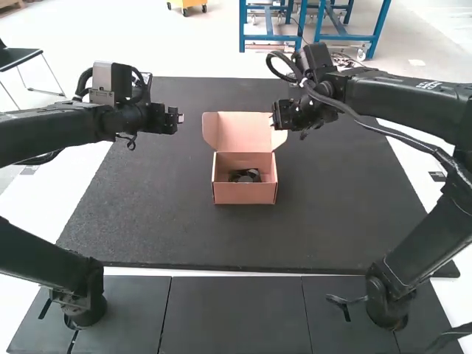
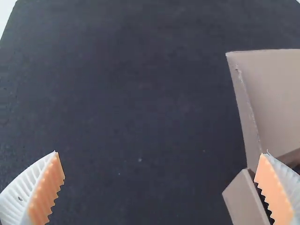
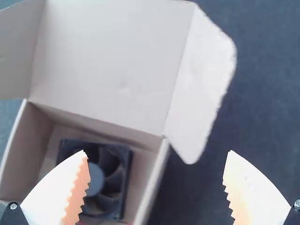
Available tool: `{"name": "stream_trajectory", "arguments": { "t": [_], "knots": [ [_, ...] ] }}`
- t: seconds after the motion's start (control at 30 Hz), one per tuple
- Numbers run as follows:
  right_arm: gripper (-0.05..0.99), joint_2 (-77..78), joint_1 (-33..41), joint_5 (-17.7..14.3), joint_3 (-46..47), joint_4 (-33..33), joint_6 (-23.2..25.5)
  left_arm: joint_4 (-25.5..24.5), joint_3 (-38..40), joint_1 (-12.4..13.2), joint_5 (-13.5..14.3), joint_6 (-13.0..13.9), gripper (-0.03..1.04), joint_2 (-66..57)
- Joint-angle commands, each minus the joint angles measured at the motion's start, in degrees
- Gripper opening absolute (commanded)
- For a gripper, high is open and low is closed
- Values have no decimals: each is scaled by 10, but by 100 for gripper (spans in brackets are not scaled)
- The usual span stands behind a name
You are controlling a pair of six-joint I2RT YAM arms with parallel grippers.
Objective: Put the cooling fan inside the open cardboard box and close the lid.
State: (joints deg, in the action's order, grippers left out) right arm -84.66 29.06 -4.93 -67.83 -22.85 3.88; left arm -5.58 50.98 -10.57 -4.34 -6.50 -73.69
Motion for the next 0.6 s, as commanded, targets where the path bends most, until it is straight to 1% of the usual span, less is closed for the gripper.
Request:
{"name": "stream_trajectory", "arguments": {
  "t": [0.0, 0.07, 0.13, 0.2, 0.3, 0.37, 0.43, 0.57],
  "knots": [
    [64, 24, -37, -22, 20, 25, -39, -2, 36, -3, 37, 2, 96, -26],
    [64, 24, -59, -21, 34, 41, -51, -9, 47, -3, 40, 3, 96, -43],
    [64, 24, -81, -17, 41, 63, -53, -14, 54, -4, 49, 3, 96, -56],
    [64, 24, -97, -2, 46, 86, -57, -18, 58, -9, 54, 4, 96, -66],
    [64, 19, -110, 32, 46, 103, -55, -21, 63, -24, 59, 7, 96, -80],
    [64, 12, -111, 47, 43, 103, -52, -21, 66, -36, 65, 11, 96, -93],
    [64, 6, -111, 59, 39, 103, -46, -21, 72, -46, 74, 11, 96, -103],
    [64, -12, -110, 87, 25, 99, -44, -19, 87, -62, 82, 9, 96, -116]
  ]
}}
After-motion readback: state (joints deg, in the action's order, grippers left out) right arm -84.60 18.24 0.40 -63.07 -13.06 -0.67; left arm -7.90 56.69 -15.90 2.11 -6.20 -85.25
